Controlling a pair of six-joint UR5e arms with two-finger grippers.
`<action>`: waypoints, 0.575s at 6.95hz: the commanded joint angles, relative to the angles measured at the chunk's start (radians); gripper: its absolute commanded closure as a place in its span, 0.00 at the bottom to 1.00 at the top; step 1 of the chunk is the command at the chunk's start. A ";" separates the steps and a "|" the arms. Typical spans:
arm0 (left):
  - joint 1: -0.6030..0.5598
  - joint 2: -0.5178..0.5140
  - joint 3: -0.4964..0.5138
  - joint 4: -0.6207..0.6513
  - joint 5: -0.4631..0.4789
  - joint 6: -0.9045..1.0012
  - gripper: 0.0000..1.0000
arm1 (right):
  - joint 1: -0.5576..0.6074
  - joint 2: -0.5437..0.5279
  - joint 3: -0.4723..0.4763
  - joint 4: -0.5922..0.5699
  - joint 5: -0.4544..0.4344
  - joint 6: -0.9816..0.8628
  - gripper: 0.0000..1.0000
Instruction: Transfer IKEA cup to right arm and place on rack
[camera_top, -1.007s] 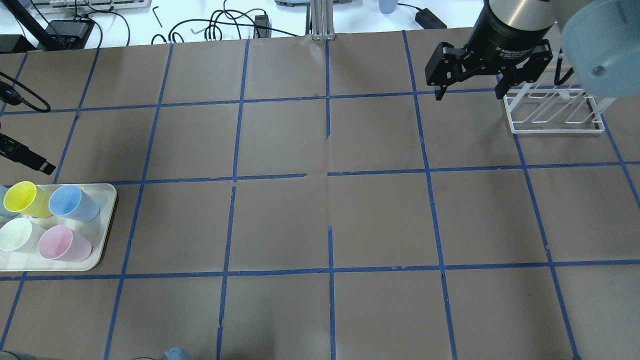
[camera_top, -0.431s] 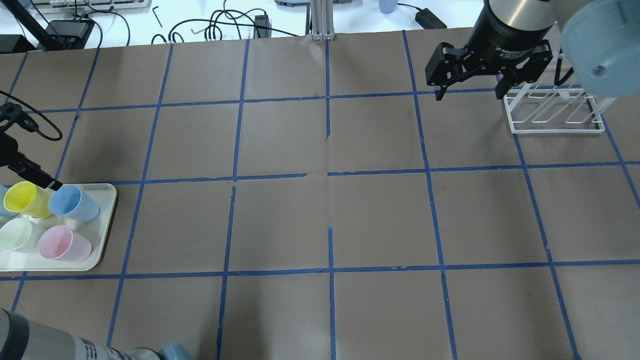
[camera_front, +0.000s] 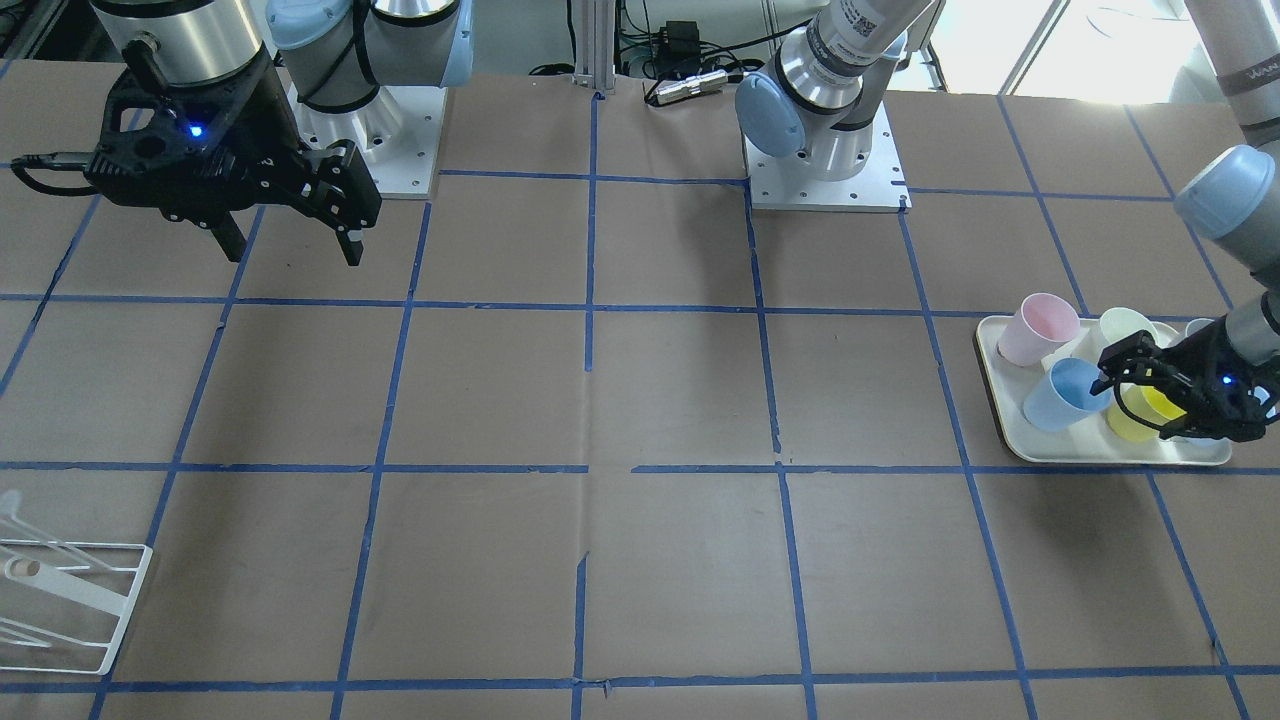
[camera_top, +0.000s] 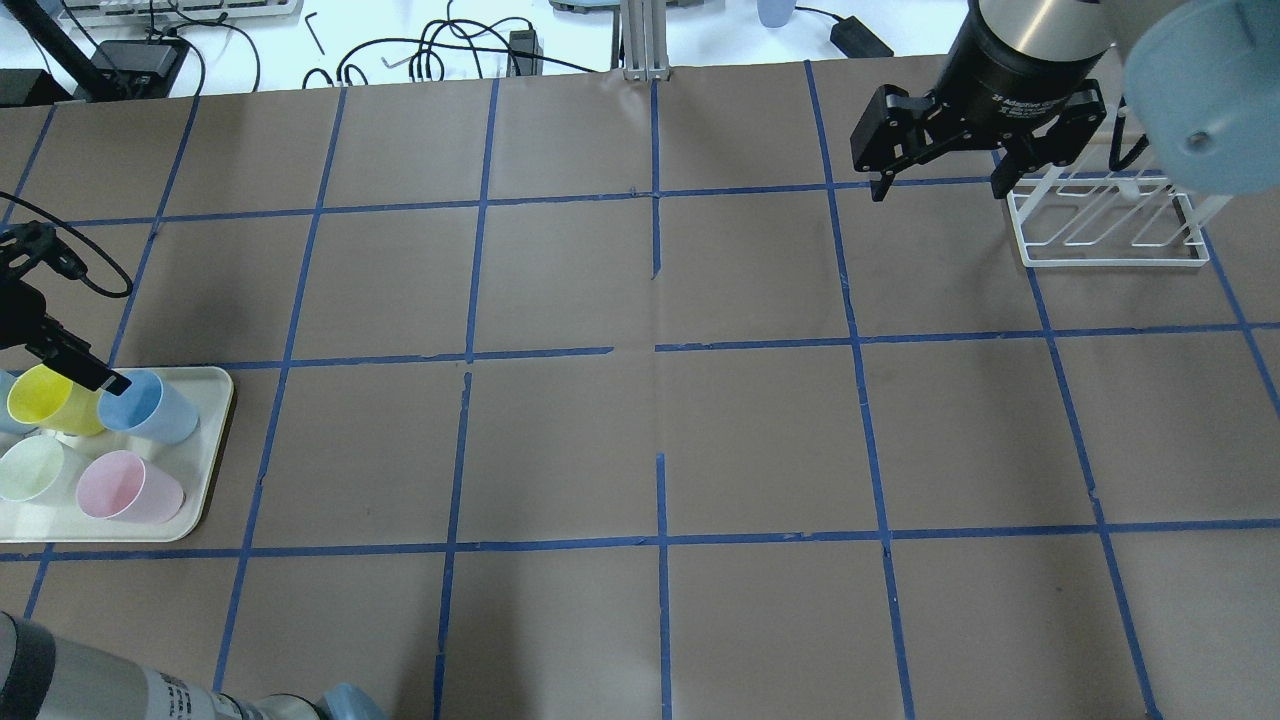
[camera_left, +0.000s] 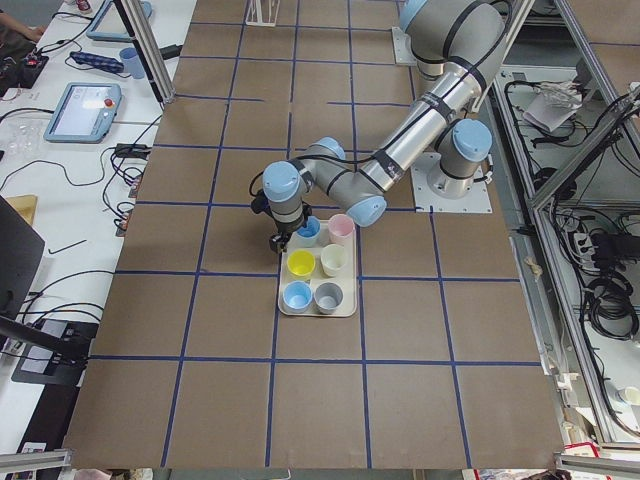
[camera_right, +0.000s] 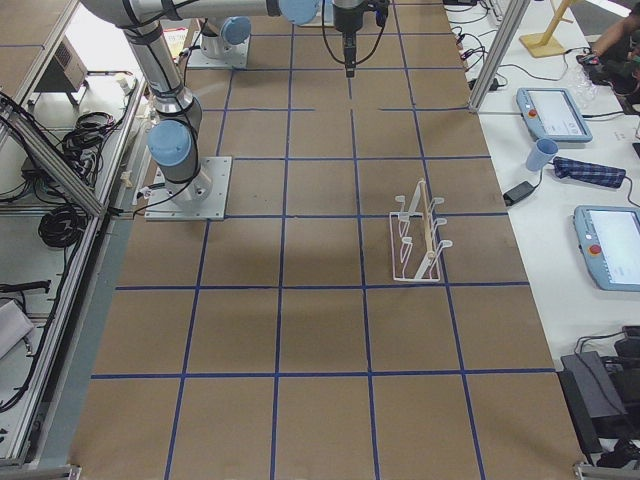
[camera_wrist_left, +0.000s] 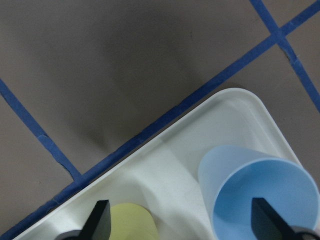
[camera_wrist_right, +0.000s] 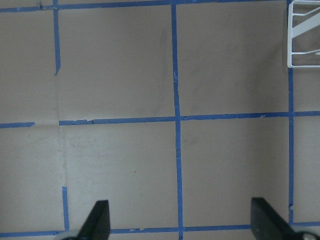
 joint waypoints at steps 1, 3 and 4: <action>-0.002 0.001 -0.042 0.051 0.001 0.002 0.00 | 0.000 -0.001 0.000 0.000 0.000 0.000 0.00; 0.000 0.001 -0.079 0.094 0.036 0.010 0.00 | 0.000 0.001 0.000 0.000 0.000 0.000 0.00; 0.000 0.009 -0.097 0.113 0.038 0.011 0.05 | 0.000 -0.001 0.000 0.000 0.000 0.000 0.00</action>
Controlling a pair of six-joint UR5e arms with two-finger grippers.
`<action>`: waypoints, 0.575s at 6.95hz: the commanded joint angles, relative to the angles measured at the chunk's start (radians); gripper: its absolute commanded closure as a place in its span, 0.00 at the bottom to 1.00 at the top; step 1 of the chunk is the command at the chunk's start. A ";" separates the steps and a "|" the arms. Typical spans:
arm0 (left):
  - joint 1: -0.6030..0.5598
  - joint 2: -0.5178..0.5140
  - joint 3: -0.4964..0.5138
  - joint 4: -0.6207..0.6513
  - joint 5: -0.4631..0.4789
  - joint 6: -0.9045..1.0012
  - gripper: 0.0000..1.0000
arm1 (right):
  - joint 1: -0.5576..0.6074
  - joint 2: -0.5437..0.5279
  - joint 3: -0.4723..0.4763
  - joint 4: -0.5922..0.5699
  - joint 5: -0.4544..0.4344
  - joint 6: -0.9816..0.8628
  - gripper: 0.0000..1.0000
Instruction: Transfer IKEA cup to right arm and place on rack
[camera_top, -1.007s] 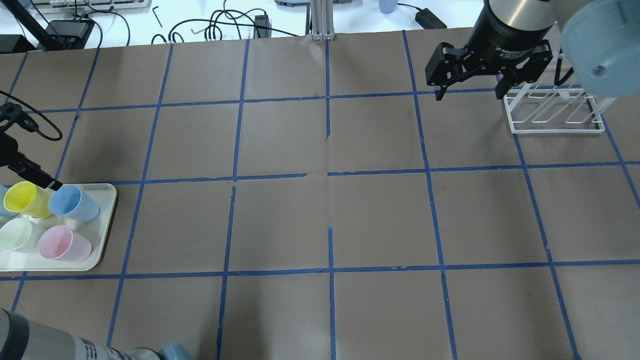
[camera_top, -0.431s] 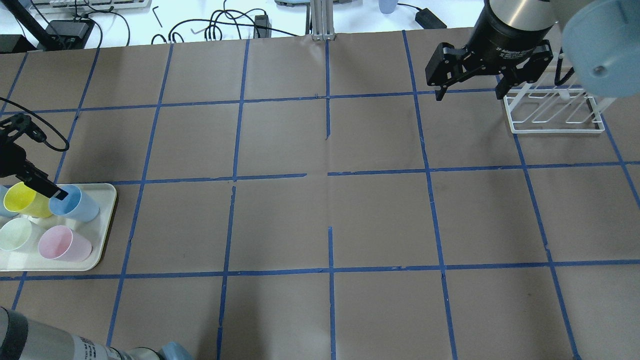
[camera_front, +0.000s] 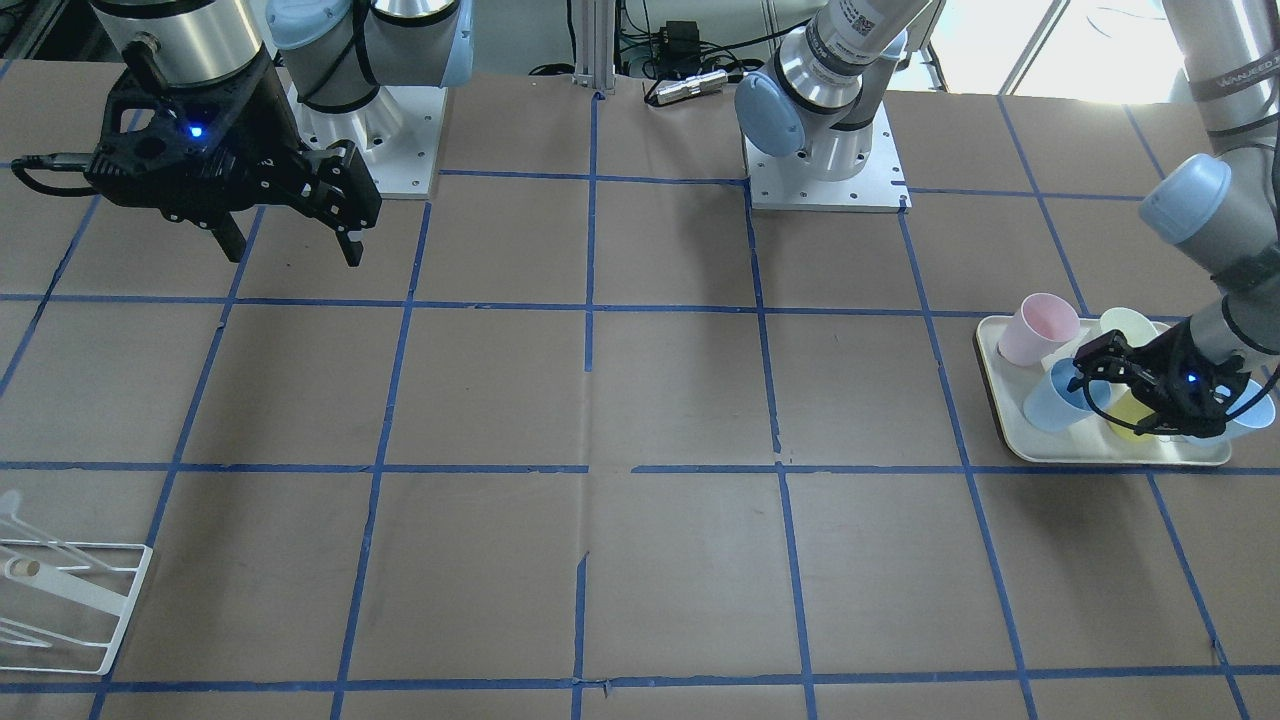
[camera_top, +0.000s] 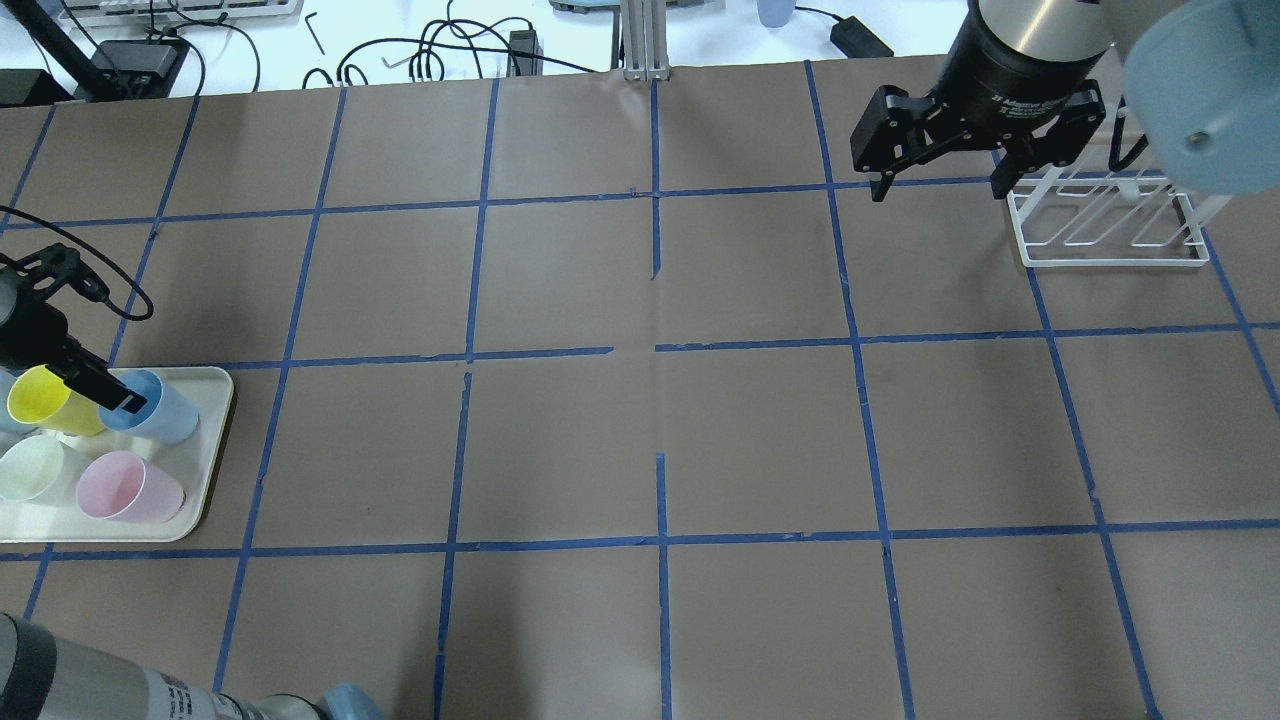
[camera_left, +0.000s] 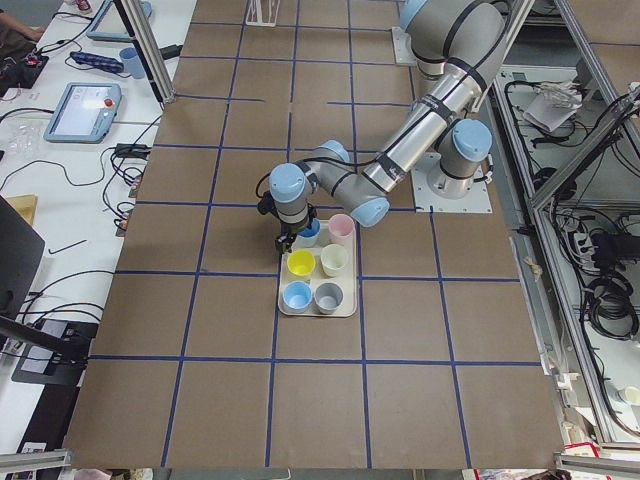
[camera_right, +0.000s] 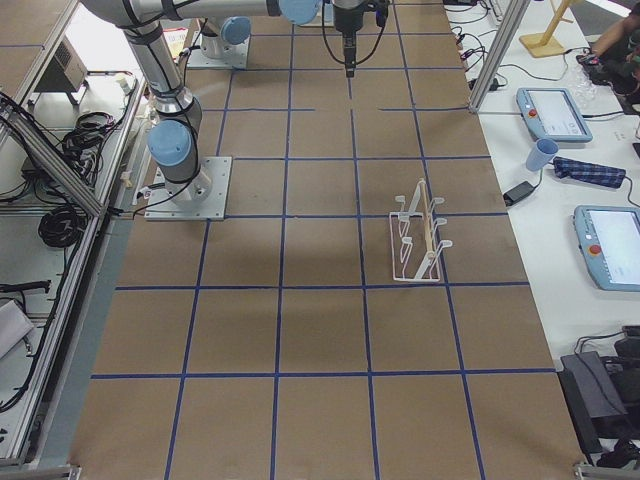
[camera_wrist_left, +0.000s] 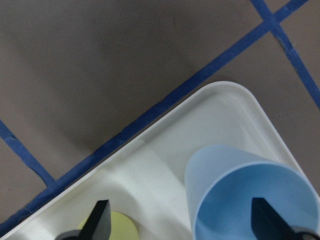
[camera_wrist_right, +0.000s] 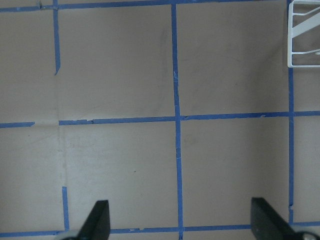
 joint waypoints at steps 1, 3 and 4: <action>-0.001 0.005 -0.029 0.028 0.012 0.001 0.19 | 0.000 0.000 0.000 0.000 0.000 0.000 0.00; -0.006 0.020 -0.027 0.023 0.018 0.001 0.43 | 0.000 0.000 0.000 0.000 0.000 0.000 0.00; -0.006 0.023 -0.026 0.023 0.017 0.002 0.52 | 0.000 0.000 0.000 -0.002 0.000 0.000 0.00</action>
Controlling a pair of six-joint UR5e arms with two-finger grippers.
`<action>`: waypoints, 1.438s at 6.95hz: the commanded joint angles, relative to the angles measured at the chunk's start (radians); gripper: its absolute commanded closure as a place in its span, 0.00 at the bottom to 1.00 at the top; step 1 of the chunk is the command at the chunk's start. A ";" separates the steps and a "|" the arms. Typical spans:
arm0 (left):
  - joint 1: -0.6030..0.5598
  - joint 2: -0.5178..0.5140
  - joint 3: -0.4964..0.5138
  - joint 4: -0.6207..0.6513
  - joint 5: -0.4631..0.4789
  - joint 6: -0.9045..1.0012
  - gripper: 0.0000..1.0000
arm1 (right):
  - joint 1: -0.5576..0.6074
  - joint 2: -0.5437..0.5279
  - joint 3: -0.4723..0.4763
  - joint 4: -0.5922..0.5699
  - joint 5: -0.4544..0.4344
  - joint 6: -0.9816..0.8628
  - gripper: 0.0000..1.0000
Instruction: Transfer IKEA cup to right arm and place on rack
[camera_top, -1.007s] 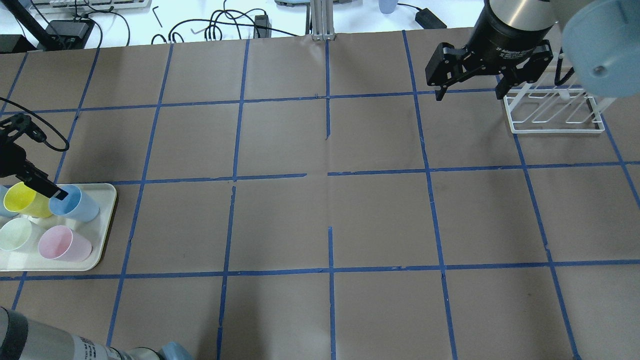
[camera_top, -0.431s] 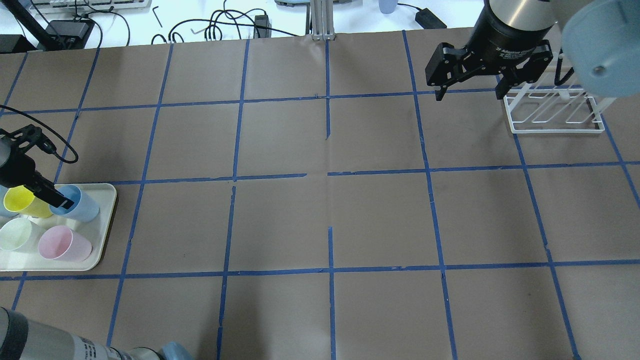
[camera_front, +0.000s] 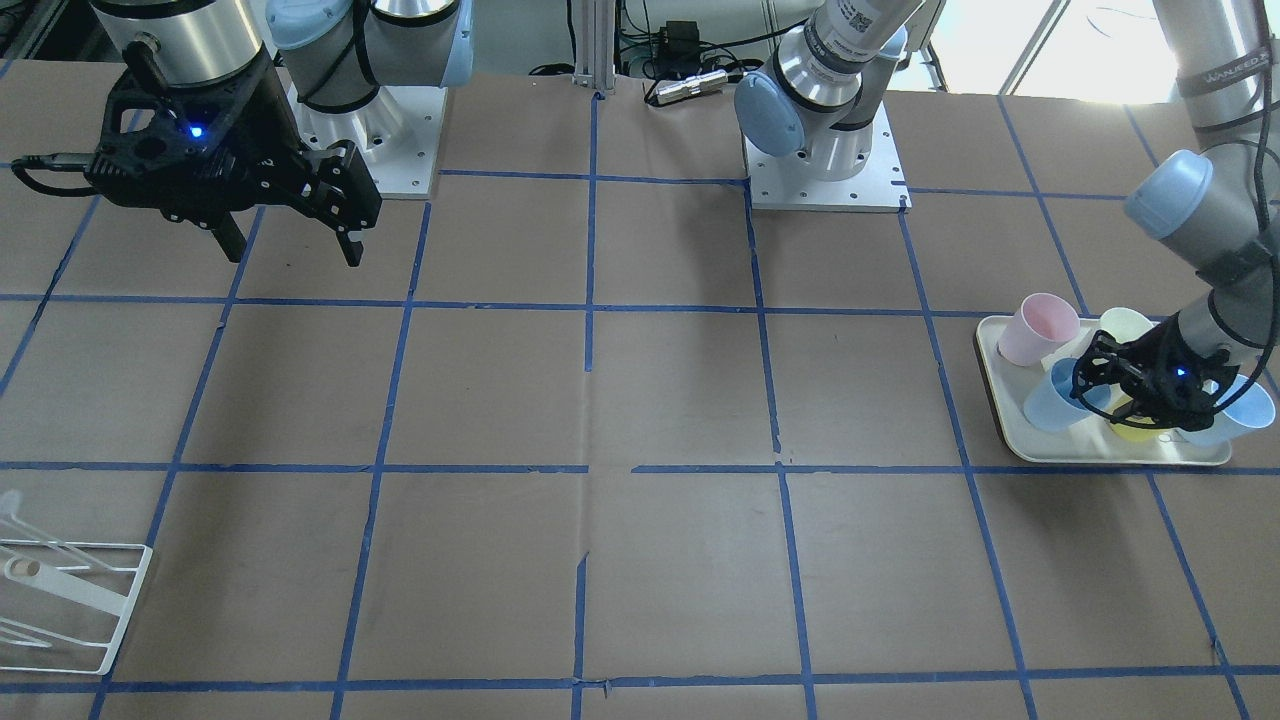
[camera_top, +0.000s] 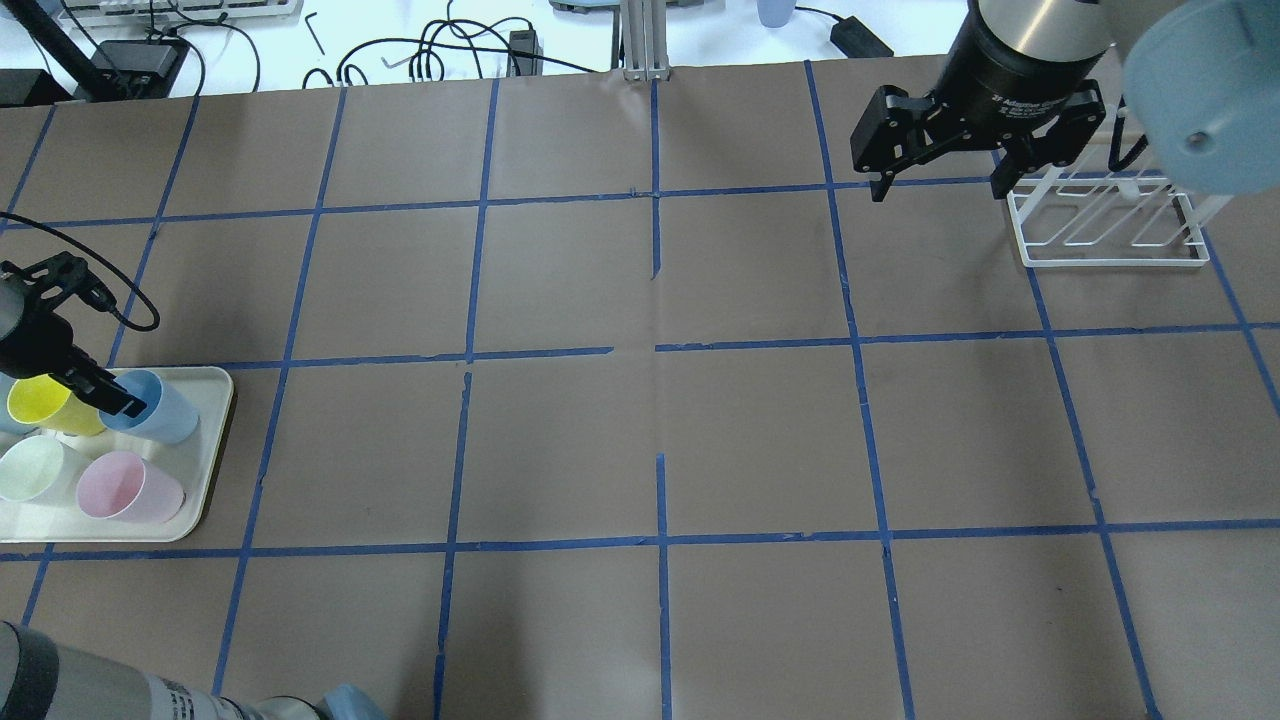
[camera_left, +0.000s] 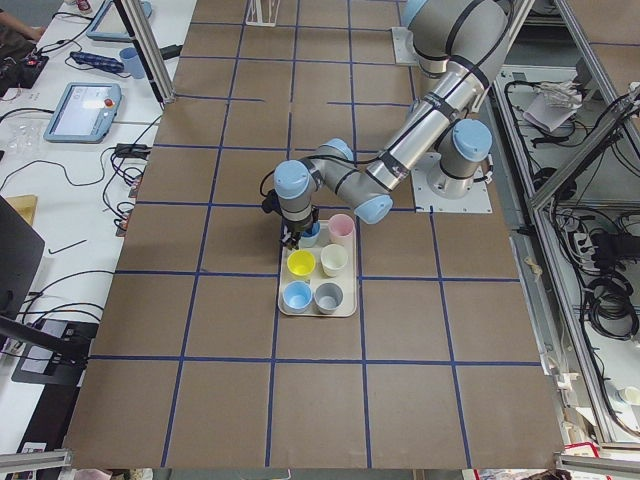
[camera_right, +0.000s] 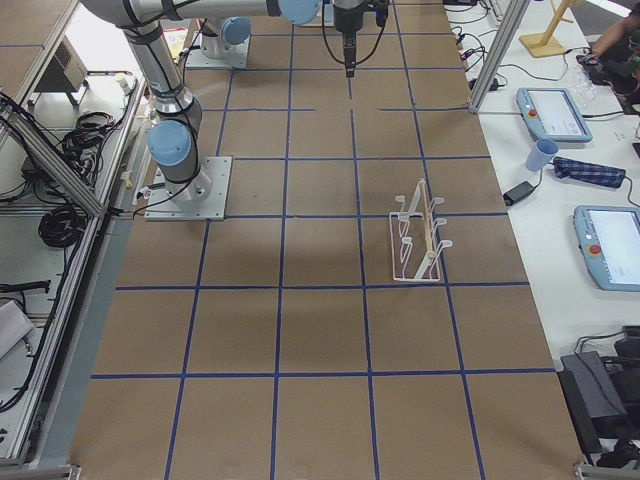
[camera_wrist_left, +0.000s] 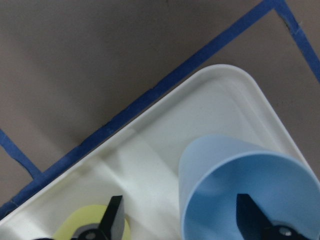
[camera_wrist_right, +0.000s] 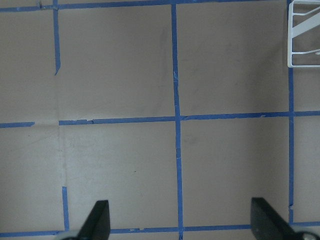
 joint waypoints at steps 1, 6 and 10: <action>-0.001 -0.001 -0.002 0.000 -0.004 0.001 0.59 | 0.000 0.000 0.000 -0.001 0.000 0.000 0.00; -0.001 0.014 0.014 -0.012 -0.013 -0.002 1.00 | 0.000 -0.001 0.000 -0.001 0.000 0.002 0.00; -0.005 0.098 0.121 -0.273 -0.246 -0.010 1.00 | 0.000 0.000 0.000 -0.004 0.002 0.002 0.00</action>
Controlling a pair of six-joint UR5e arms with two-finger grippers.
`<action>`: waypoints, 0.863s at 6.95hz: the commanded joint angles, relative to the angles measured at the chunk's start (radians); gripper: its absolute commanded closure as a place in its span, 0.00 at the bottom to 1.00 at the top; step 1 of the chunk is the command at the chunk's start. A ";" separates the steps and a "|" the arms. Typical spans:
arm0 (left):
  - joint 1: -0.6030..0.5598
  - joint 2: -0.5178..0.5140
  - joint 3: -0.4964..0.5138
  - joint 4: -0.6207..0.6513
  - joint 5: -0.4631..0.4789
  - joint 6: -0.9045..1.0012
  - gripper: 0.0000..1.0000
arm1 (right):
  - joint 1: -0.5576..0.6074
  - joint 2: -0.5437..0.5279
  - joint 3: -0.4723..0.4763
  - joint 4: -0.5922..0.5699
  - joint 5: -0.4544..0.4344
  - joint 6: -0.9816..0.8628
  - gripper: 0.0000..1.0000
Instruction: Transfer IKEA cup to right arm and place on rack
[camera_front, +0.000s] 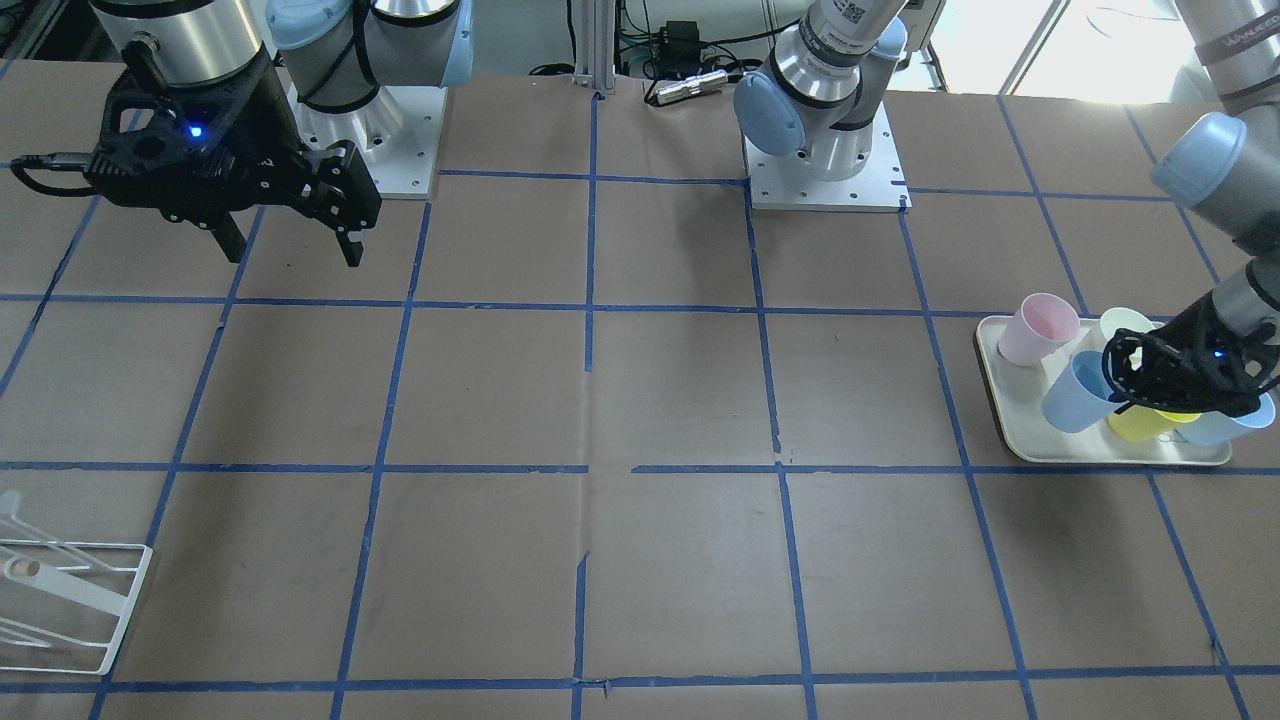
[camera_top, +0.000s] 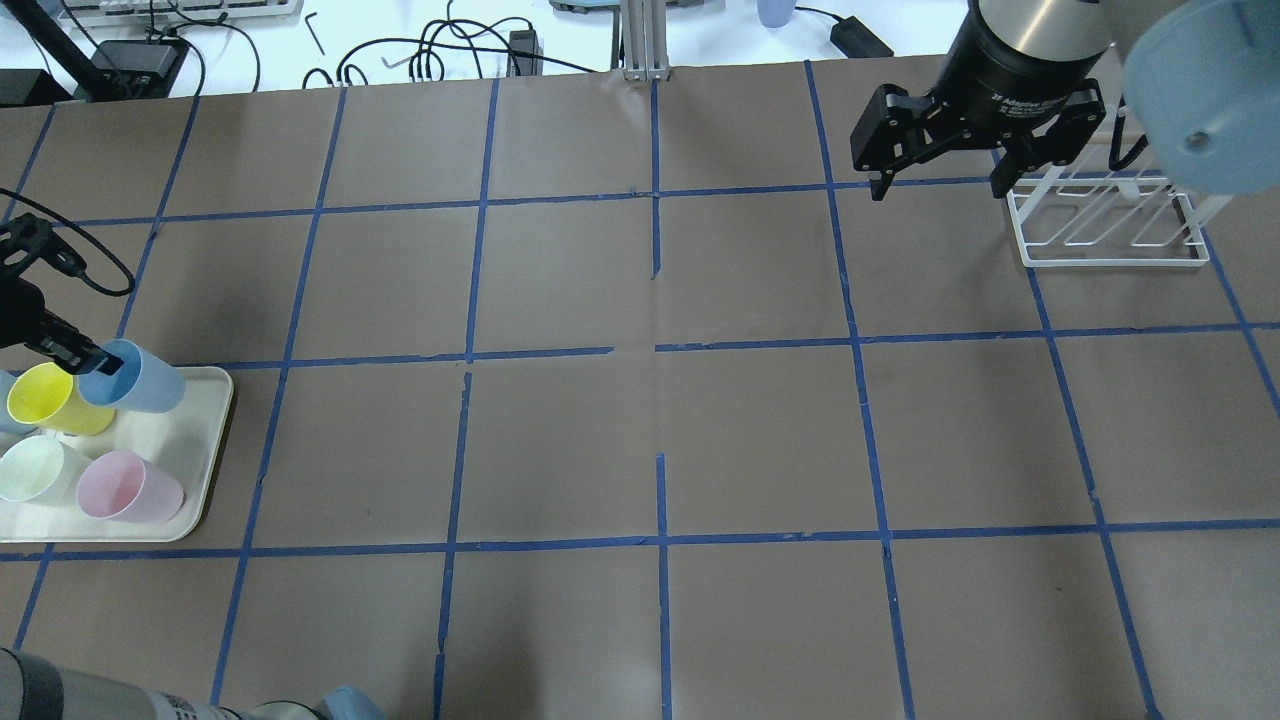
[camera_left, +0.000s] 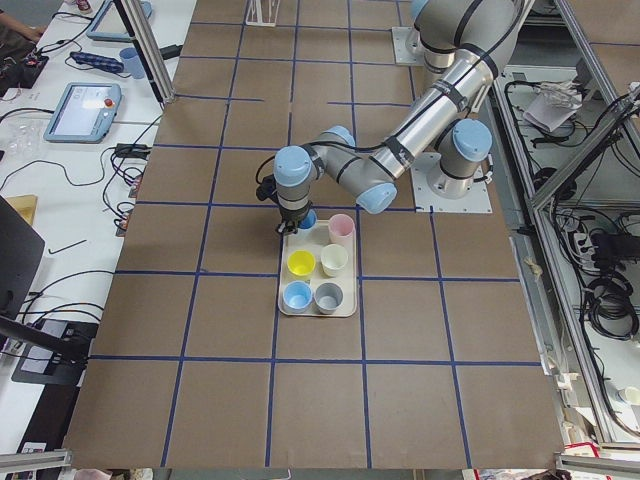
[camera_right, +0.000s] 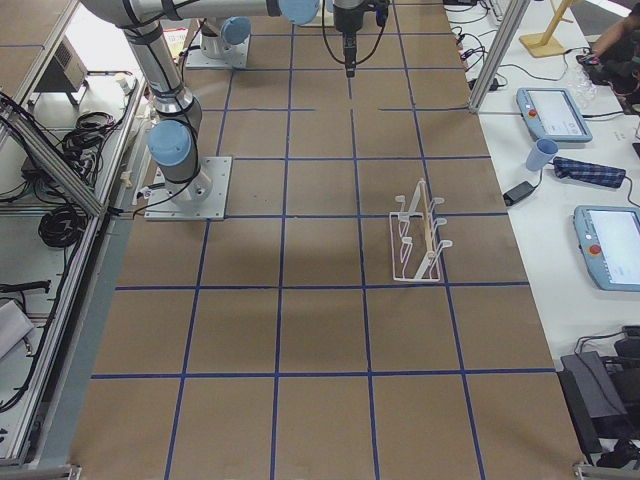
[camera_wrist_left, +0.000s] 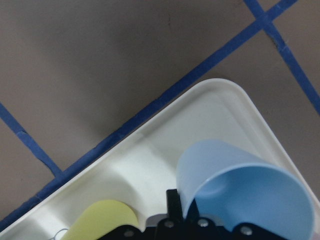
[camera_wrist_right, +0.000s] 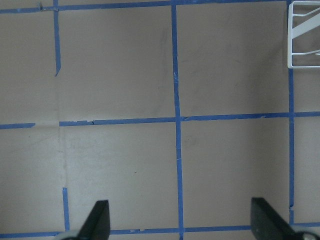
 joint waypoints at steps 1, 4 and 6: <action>-0.025 0.041 0.106 -0.335 -0.243 -0.004 1.00 | 0.000 0.000 0.000 0.000 0.001 0.000 0.00; -0.157 0.044 0.195 -0.784 -0.644 -0.047 1.00 | -0.002 0.000 0.000 0.000 -0.001 0.000 0.00; -0.276 0.046 0.176 -0.980 -0.938 -0.041 1.00 | -0.009 0.000 -0.003 0.003 0.011 0.005 0.00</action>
